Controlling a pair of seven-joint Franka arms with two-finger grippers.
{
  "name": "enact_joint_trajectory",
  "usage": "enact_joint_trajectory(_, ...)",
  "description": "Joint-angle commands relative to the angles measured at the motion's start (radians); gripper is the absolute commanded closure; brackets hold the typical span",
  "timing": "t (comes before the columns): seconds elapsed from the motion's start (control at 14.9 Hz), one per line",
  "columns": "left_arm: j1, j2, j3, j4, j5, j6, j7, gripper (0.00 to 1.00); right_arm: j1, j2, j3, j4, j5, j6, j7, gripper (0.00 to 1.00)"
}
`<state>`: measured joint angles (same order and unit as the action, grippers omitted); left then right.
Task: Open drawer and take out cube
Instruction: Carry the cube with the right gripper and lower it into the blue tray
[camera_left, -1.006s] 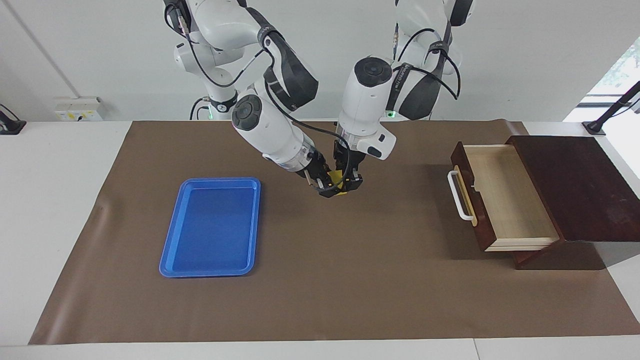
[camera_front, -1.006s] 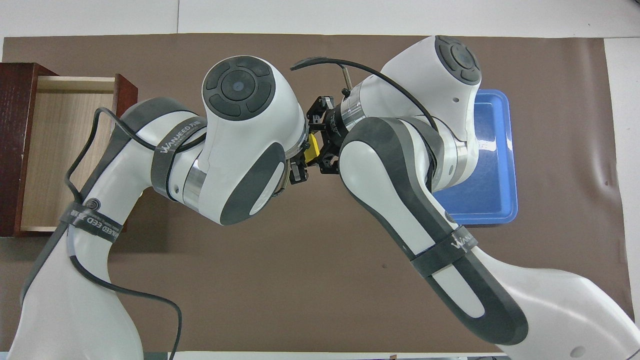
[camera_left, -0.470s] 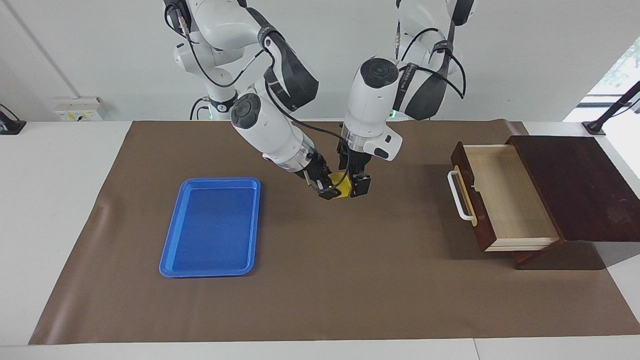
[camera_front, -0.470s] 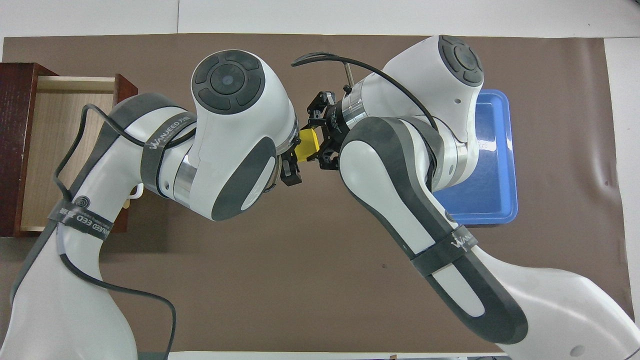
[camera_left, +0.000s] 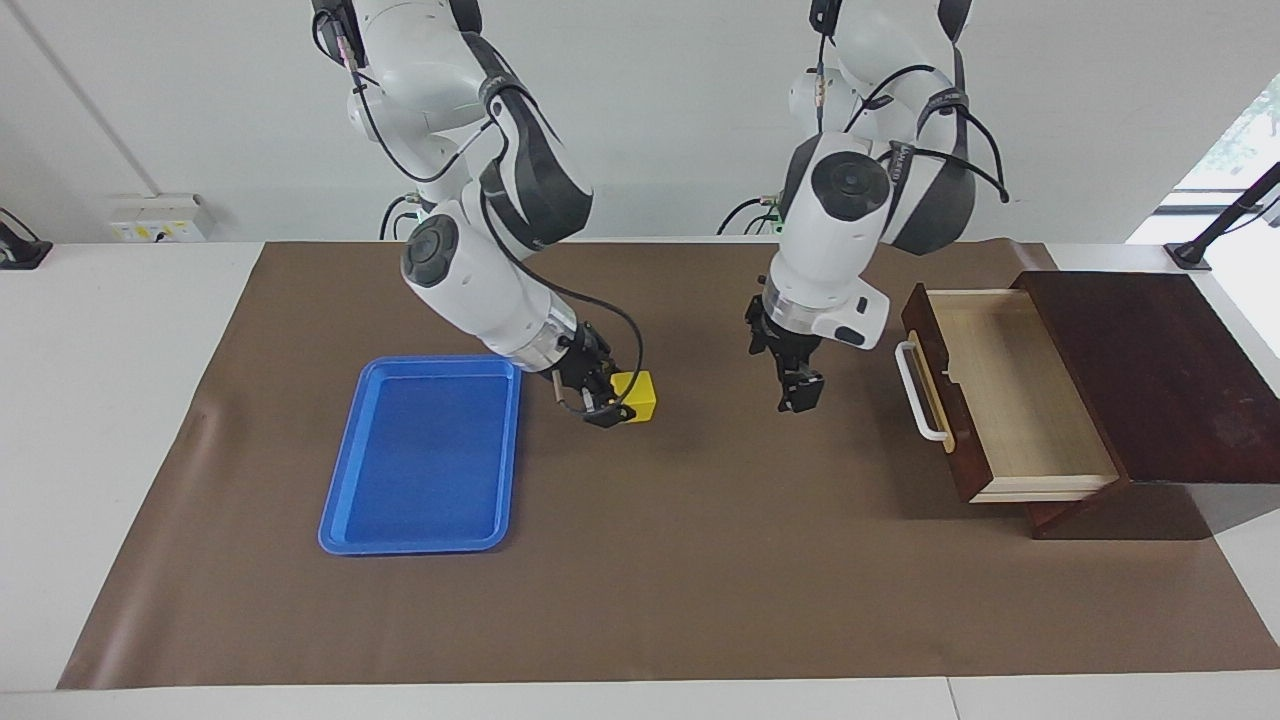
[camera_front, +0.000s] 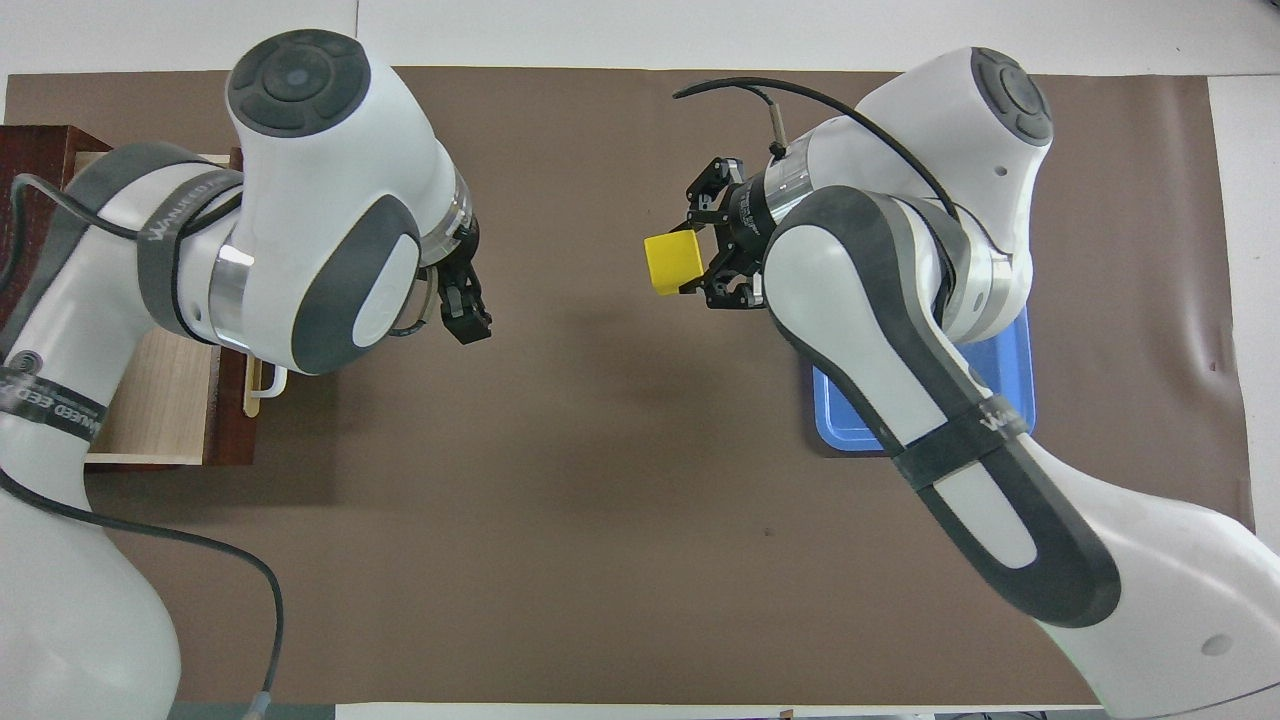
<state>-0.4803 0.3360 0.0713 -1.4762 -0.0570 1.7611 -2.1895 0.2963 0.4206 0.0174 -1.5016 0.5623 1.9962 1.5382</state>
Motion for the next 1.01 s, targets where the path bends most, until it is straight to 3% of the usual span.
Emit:
enact_joint_trajectory(0.0,0.070,-0.067,-0.008,-0.104,0.009,-0.011,0.083,0.00,-0.106,-0.009,0.015,-0.012,0.010,-0.046,-0.075,1.00)
enact_joint_trajectory(0.4,0.215,-0.078,-0.008,-0.133,0.032,-0.011,0.301,0.00,-0.343,-0.055,0.015,-0.152,0.168,-0.106,-0.327,1.00)
enact_joint_trajectory(0.94,0.288,-0.109,-0.008,-0.214,0.075,0.026,0.436,0.00,-0.494,-0.062,0.012,-0.334,0.223,-0.084,-0.530,1.00)
